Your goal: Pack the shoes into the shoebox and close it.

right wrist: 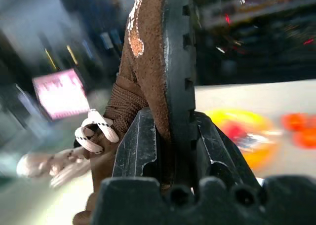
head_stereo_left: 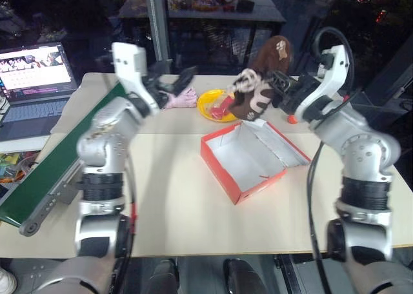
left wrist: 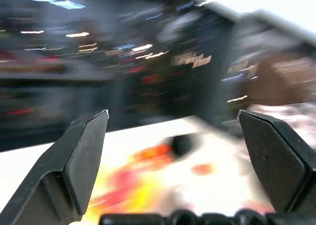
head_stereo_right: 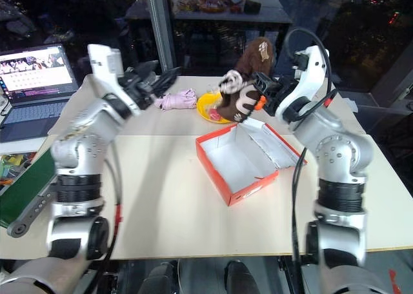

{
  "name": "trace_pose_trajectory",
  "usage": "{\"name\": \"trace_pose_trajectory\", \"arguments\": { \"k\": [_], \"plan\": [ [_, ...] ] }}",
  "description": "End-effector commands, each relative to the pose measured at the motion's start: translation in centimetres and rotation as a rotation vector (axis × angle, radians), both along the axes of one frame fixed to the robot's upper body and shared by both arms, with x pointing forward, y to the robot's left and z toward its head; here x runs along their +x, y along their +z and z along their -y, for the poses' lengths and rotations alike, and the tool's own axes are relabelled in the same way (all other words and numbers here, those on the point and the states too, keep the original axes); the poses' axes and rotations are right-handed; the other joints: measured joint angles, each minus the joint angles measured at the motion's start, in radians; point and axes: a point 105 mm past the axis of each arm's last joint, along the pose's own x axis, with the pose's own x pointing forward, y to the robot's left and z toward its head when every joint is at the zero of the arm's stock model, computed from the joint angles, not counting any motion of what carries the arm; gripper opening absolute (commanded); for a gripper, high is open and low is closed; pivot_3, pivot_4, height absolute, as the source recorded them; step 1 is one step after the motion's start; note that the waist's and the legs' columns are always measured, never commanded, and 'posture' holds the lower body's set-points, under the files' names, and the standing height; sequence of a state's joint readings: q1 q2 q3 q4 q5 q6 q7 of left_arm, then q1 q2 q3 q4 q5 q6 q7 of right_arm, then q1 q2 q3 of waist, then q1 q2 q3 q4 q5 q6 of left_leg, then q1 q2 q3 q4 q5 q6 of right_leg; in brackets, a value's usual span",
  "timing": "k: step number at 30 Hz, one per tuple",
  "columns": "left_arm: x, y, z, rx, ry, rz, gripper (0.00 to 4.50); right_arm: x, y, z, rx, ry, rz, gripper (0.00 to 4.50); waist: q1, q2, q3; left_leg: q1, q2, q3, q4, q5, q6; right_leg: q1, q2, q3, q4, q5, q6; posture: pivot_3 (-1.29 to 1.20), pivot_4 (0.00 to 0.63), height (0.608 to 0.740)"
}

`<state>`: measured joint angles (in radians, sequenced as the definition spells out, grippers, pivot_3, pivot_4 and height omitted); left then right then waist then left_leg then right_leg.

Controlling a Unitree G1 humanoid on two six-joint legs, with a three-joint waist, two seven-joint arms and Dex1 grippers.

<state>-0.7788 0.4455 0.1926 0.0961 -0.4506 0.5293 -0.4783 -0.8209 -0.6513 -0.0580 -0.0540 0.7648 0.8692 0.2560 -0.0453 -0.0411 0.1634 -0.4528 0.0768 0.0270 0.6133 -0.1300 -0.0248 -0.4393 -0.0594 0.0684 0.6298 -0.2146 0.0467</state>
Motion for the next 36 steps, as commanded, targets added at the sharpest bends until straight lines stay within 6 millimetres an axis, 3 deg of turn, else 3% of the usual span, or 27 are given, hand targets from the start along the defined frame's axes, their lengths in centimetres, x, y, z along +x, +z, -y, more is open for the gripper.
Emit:
{"name": "trace_pose_trajectory", "arguments": {
  "k": [1,6,15,21,26,28,36],
  "plan": [
    [-1.0,-1.4,1.2,0.061,-0.056,-0.029,4.5,0.1,-2.7,-0.8,-0.268,0.087,-0.038,0.36,0.003,0.0,0.0,0.0,0.0,0.0,0.0,0.0,0.0,0.0,0.0,0.0,0.0,0.0,0.0,0.0,0.15,0.74],
    [-2.4,-2.9,2.6,0.067,-0.115,-0.077,4.5,0.2,-6.3,-0.1,-0.47,0.175,-0.122,0.36,0.018,0.0,0.001,-0.005,0.0,0.0,0.003,0.0,0.0,-0.002,0.0,0.0,-0.001,0.0,0.0,0.0,0.15,0.74],
    [-3.3,-3.9,2.5,0.064,-0.1,-0.113,4.5,1.1,-9.6,1.8,-0.631,0.218,-0.187,0.36,0.028,0.0,0.001,-0.003,0.0,0.0,0.004,0.0,0.0,-0.001,0.0,0.0,0.0,0.0,0.001,0.0,0.15,0.74],
    [-3.6,-3.9,3.3,0.06,-0.115,-0.11,4.5,3.1,-12.9,3.1,-0.603,0.197,-0.29,0.36,0.028,0.0,0.001,-0.003,0.0,0.0,0.005,0.0,0.0,0.0,0.0,0.0,0.0,0.001,0.001,0.0,0.15,0.74],
    [-3.8,-3.8,3.4,0.063,-0.113,-0.105,4.5,5.1,-13.9,4.1,-0.602,0.105,-0.295,0.36,0.022,-0.001,0.001,-0.001,0.0,0.0,0.005,0.0,0.0,0.002,0.0,0.0,-0.001,0.001,0.001,0.0,0.15,0.74],
    [-4.0,-3.8,3.2,0.067,-0.107,-0.102,4.5,5.9,-13.5,4.2,-0.614,0.068,-0.264,1.36,0.018,-0.001,0.001,0.004,0.0,0.0,0.005,0.0,0.0,0.007,0.0,0.0,-0.001,0.001,0.001,0.0,0.15,0.74],
    [-4.0,-4.0,3.2,0.074,-0.098,-0.105,4.5,7.5,-10.7,2.0,-0.628,0.067,-0.13,3.95,0.005,0.0,0.001,0.009,-0.001,0.0,0.003,0.0,-0.001,0.012,0.0,0.0,-0.001,0.0,0.002,0.0,0.15,0.74]
  ]
}}
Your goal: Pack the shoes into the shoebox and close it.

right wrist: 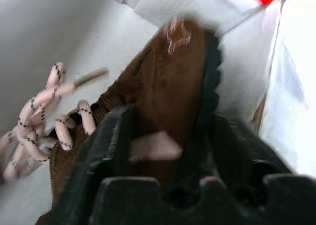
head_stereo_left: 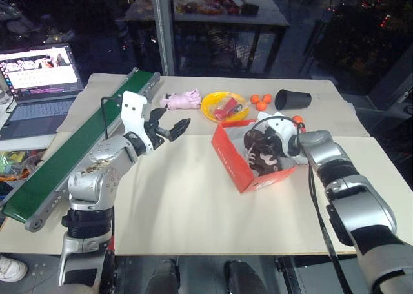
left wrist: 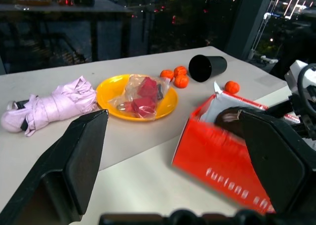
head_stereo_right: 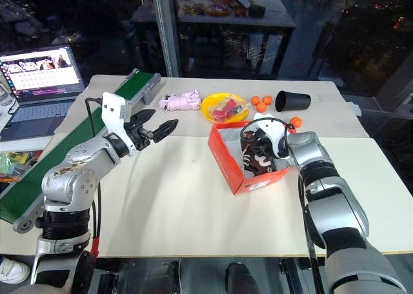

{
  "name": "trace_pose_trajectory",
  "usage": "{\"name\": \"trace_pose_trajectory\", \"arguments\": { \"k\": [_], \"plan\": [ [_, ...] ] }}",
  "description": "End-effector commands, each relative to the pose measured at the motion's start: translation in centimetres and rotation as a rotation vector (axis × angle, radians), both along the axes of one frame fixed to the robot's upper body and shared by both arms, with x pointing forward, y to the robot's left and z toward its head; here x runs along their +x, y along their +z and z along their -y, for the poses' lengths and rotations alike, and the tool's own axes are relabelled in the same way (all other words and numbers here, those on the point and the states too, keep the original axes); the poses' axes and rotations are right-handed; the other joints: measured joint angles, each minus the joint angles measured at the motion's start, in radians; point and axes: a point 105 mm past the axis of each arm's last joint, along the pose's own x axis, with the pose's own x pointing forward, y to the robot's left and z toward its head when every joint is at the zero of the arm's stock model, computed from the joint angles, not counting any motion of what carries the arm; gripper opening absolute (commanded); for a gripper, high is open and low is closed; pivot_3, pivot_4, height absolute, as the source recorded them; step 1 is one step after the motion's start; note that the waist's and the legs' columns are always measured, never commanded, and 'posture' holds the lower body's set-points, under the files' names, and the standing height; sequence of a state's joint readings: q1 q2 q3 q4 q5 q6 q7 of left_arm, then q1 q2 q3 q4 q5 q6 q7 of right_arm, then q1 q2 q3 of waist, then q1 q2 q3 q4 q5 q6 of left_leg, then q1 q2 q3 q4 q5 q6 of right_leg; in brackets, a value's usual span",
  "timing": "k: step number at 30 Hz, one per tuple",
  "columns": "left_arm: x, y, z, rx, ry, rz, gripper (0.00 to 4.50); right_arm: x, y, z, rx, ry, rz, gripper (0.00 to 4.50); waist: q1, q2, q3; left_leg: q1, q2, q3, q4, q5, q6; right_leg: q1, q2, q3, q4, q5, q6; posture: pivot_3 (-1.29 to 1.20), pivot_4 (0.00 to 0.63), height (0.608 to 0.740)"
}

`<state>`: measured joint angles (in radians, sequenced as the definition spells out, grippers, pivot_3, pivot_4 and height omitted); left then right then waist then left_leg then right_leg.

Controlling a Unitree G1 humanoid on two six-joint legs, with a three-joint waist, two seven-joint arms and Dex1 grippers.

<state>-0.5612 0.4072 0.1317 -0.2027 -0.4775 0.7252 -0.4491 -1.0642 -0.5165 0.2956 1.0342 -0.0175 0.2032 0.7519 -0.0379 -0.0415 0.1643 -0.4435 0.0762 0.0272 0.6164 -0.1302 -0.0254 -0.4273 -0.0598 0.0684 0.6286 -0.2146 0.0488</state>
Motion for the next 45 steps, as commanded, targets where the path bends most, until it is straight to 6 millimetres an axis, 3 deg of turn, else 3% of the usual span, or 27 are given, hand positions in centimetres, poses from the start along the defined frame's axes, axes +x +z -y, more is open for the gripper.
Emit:
{"name": "trace_pose_trajectory", "arguments": {
  "k": [1,6,9,13,15,17,21,28,34,42,45],
  "plan": [
    [-0.4,1.1,0.2,0.002,-0.013,0.049,4.5,1.1,3.9,-1.2,0.004,0.031,0.144,4.38,-0.004,0.0,0.0,0.0,0.0,0.0,0.0,0.0,0.0,0.0,0.0,0.0,0.0,0.0,0.0,0.0,0.15,0.74],
    [-0.3,0.8,0.1,0.015,-0.011,0.045,4.5,1.1,7.7,-2.9,0.053,0.082,0.242,4.47,-0.005,0.001,0.0,0.0,0.0,0.0,-0.001,0.0,0.0,0.0,0.0,0.0,0.001,0.0,0.0,0.0,0.15,0.74],
    [0.0,0.5,-0.4,0.016,0.015,0.037,4.5,0.0,10.2,-4.3,0.116,0.133,0.275,4.47,-0.006,0.001,0.001,0.0,0.0,0.0,-0.001,0.0,0.0,-0.001,0.0,0.0,0.001,0.0,0.0,0.0,0.15,0.74],
    [0.7,-0.3,-2.6,0.063,0.121,0.03,4.5,-3.9,14.1,-6.5,0.38,0.25,0.298,4.47,-0.003,0.001,0.001,0.0,0.0,0.0,-0.002,0.0,0.0,-0.001,0.0,0.0,0.002,0.0,0.0,0.0,0.15,0.74],
    [0.8,-0.9,-3.9,0.092,0.167,0.03,4.5,-6.1,14.9,-7.3,0.473,0.309,0.297,4.47,-0.001,0.001,0.001,0.0,0.0,0.0,-0.002,0.0,0.0,-0.001,0.0,0.0,0.001,0.0,-0.001,0.0,0.15,0.74],
    [0.9,-1.5,-5.3,0.099,0.216,0.02,4.5,-7.9,14.2,-7.7,0.499,0.348,0.275,4.47,0.002,0.001,0.001,0.0,0.0,0.0,-0.002,0.0,0.0,-0.001,0.0,0.0,0.001,0.0,-0.001,0.0,0.15,0.74],
    [0.3,-3.2,-8.4,0.041,0.303,-0.004,4.5,-11.7,10.7,-8.7,0.548,0.369,0.195,4.47,0.008,0.001,0.001,0.002,0.0,0.0,-0.002,0.0,0.0,0.0,0.0,0.0,0.001,-0.001,-0.001,0.0,0.15,0.74],
    [0.0,-4.8,-11.6,0.053,0.444,-0.006,4.5,-12.2,6.7,-11.3,0.54,0.322,0.167,4.47,0.009,0.001,0.001,0.003,0.0,0.0,-0.001,-0.001,-0.001,0.0,0.0,0.0,0.001,-0.002,-0.003,0.0,0.15,0.74],
    [0.1,-4.8,-14.3,0.027,0.519,-0.017,4.5,-11.7,6.2,-13.7,0.588,0.329,0.171,4.47,0.01,0.001,0.001,0.002,0.0,0.0,-0.002,0.0,-0.001,-0.001,0.0,0.0,0.001,-0.002,-0.001,0.0,0.15,0.74],
    [1.4,-4.2,-15.0,0.087,0.542,-0.027,4.5,-11.0,6.6,-16.6,0.617,0.405,0.193,4.47,0.02,0.001,0.001,0.002,0.0,0.0,-0.002,0.0,-0.001,-0.001,0.0,0.0,0.001,-0.002,-0.001,0.0,0.15,0.74],
    [1.7,-3.4,-16.5,0.106,0.574,-0.005,4.5,-11.1,7.1,-17.6,0.63,0.438,0.199,4.47,0.02,0.001,0.001,0.002,0.0,0.0,-0.003,0.0,-0.001,-0.001,0.0,0.0,0.001,-0.001,-0.002,0.0,0.15,0.74]
  ]
}}
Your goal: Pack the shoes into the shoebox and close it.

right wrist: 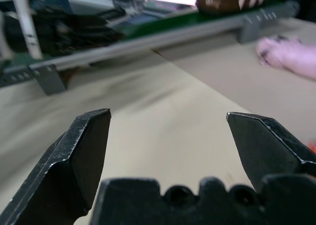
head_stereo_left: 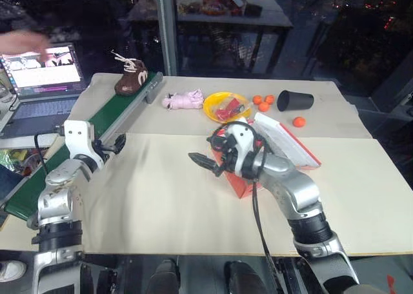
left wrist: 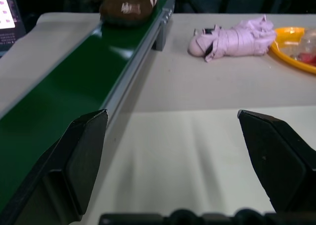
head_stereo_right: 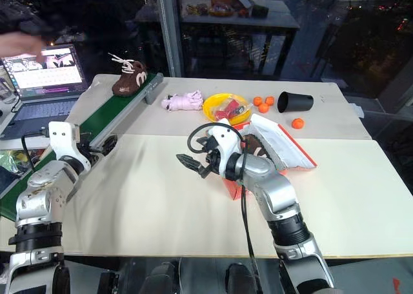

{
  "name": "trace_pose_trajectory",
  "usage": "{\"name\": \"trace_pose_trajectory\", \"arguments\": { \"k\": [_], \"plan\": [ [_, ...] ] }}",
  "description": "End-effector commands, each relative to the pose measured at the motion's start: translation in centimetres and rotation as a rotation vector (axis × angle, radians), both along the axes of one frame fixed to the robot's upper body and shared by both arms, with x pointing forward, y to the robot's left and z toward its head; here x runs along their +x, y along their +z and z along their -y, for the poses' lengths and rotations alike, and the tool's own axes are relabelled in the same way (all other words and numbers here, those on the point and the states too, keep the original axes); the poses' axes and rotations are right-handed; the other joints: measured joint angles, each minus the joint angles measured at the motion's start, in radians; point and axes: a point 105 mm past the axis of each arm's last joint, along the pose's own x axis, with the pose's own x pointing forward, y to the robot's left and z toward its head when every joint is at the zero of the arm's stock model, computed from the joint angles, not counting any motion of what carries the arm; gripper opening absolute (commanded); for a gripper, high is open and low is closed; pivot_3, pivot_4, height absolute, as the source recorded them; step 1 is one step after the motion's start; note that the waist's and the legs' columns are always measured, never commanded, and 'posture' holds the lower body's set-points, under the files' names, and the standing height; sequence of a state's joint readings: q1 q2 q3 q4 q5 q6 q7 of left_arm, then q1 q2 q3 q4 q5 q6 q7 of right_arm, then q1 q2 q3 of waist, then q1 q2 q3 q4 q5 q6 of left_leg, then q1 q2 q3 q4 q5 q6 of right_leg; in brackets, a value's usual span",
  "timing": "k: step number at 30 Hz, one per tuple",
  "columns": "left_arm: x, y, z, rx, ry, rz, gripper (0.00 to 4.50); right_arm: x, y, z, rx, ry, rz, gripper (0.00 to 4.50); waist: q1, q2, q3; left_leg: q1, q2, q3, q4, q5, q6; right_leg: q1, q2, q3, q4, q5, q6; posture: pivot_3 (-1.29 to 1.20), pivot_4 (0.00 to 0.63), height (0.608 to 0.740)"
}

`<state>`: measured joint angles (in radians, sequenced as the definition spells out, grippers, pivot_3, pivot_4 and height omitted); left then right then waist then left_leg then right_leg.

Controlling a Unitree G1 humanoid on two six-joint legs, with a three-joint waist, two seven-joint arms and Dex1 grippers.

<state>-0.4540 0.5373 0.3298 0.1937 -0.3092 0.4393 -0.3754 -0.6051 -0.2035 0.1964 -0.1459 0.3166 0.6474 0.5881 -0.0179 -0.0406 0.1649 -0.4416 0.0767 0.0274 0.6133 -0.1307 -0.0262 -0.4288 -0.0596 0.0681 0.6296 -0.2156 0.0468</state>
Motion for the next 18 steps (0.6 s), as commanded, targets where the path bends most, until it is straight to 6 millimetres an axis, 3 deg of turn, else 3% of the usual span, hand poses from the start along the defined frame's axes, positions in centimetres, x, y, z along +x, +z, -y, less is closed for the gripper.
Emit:
{"name": "trace_pose_trajectory", "arguments": {
  "k": [1,5,8,18],
  "plan": [
    [0.3,2.5,-2.1,0.071,0.043,0.071,4.5,-0.4,1.9,-0.9,0.034,0.04,0.077,4.47,-0.001,0.0,0.0,0.0,0.0,0.0,0.0,0.0,0.0,0.0,0.0,0.0,0.0,0.0,0.0,0.0,0.15,0.74],
    [0.5,3.0,-4.6,0.107,0.064,0.063,4.5,-1.6,2.0,-1.7,0.05,0.127,0.056,4.47,-0.002,0.0,0.0,0.0,0.0,0.0,-0.002,0.0,0.0,-0.001,0.0,0.0,0.001,0.0,0.0,0.0,0.15,0.74],
    [0.7,3.0,-6.3,0.13,0.052,0.039,4.5,-2.3,1.0,-1.6,0.002,0.175,0.044,4.47,-0.001,0.0,0.0,0.0,0.0,0.0,-0.002,0.0,0.0,-0.002,0.0,0.0,0.0,0.0,-0.001,0.0,0.15,0.74],
    [1.2,3.1,-8.8,0.137,0.058,0.027,4.5,-1.0,0.2,0.3,-0.044,0.105,0.059,4.47,0.004,-0.001,0.0,-0.004,0.0,0.001,-0.002,0.0,-0.001,-0.006,0.0,0.0,0.001,0.0,-0.001,0.0,0.15,0.74]
  ]
}}
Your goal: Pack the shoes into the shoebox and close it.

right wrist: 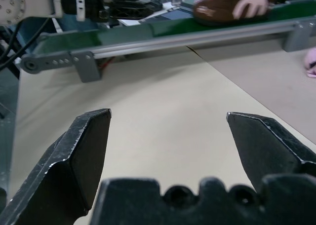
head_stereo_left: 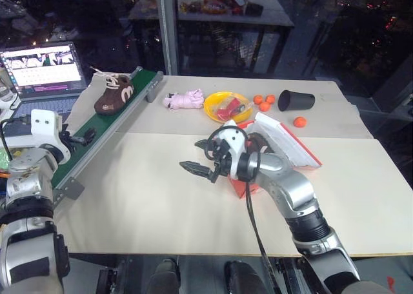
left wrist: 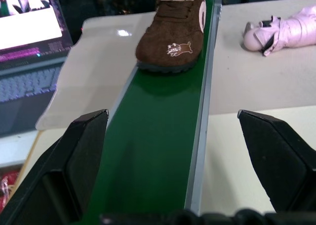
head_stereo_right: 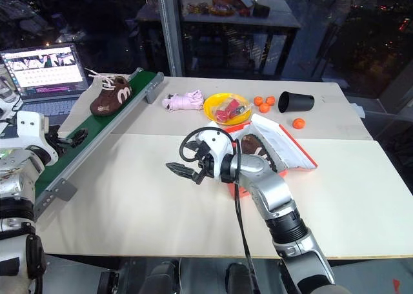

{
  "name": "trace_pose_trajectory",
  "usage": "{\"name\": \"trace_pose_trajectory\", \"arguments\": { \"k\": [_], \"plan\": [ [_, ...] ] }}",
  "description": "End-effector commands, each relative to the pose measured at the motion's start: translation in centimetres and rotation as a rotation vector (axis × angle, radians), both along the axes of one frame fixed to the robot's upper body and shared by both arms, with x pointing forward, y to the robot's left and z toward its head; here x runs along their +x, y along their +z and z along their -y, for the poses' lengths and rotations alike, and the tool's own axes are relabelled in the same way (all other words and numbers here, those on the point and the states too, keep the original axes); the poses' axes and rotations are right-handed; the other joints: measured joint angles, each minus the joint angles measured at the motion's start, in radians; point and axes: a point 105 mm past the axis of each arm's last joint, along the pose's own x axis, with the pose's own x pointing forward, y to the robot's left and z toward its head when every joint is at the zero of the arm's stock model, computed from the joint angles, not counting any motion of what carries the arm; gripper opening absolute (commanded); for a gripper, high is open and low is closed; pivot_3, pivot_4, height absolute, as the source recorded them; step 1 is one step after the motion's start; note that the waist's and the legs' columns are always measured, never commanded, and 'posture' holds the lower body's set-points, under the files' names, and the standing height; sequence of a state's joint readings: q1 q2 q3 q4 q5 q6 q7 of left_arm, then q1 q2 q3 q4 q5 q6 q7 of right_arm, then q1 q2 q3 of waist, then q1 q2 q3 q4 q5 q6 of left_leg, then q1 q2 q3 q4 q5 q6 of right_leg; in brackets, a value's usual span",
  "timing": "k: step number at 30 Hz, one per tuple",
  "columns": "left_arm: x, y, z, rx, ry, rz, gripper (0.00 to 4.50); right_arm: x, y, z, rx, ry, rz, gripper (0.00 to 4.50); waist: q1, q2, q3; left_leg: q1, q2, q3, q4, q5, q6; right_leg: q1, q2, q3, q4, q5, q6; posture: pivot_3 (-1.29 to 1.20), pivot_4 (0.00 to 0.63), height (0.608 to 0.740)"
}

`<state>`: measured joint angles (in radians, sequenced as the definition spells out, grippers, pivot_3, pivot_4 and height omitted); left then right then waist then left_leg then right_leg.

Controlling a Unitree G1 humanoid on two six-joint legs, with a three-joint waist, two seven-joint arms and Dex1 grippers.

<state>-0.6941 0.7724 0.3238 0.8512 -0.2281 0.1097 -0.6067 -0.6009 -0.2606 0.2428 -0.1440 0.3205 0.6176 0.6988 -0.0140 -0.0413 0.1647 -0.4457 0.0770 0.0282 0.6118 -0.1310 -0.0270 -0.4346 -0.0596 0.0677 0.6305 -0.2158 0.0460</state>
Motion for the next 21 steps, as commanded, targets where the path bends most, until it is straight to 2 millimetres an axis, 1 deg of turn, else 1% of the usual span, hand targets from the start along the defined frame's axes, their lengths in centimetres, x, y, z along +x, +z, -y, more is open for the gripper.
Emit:
{"name": "trace_pose_trajectory", "arguments": {
  "k": [1,4,6,11,16,21],
  "plan": [
    [0.3,2.0,-1.1,0.04,0.024,0.051,4.5,0.2,1.0,0.7,0.023,-0.018,0.048,4.47,0.0,0.0,0.0,-0.001,0.0,0.0,0.0,0.0,0.0,-0.002,0.0,0.0,0.0,0.0,0.0,0.0,0.15,0.74],
    [0.6,1.2,-1.2,0.046,0.043,0.027,4.5,0.4,0.9,1.0,0.018,-0.026,0.049,4.47,0.0,-0.001,0.0,-0.002,0.0,0.0,0.0,0.0,0.0,-0.002,0.0,0.0,0.001,0.0,0.0,0.0,0.15,0.74],
    [0.9,1.0,-1.1,0.049,0.045,0.021,4.5,0.5,0.9,1.1,0.013,-0.03,0.05,4.47,0.0,-0.001,0.0,-0.003,0.0,0.0,0.0,0.0,0.001,-0.002,0.0,0.0,0.001,0.0,0.0,0.0,0.15,0.74],
    [1.5,1.5,-0.8,0.059,0.041,0.031,4.5,0.5,0.7,1.5,0.0,-0.04,0.053,4.47,0.0,-0.001,0.0,-0.005,0.0,0.0,0.001,0.0,0.0,-0.004,0.0,0.0,0.001,0.0,0.0,0.0,0.15,0.74],
    [1.7,2.0,-0.9,0.071,0.055,0.039,4.5,0.5,0.7,1.7,-0.006,-0.046,0.055,4.47,0.0,-0.001,0.0,-0.005,0.0,0.0,0.001,0.001,0.0,-0.004,0.0,0.0,0.001,0.0,0.0,0.0,0.15,0.74],
    [1.7,1.8,-1.2,0.081,0.08,0.026,4.5,0.5,0.5,1.9,-0.024,-0.052,0.057,4.47,-0.002,-0.001,0.0,-0.005,0.0,0.0,0.001,0.001,0.0,-0.005,0.0,0.0,0.002,0.0,0.0,0.0,0.15,0.74]
  ]
}}
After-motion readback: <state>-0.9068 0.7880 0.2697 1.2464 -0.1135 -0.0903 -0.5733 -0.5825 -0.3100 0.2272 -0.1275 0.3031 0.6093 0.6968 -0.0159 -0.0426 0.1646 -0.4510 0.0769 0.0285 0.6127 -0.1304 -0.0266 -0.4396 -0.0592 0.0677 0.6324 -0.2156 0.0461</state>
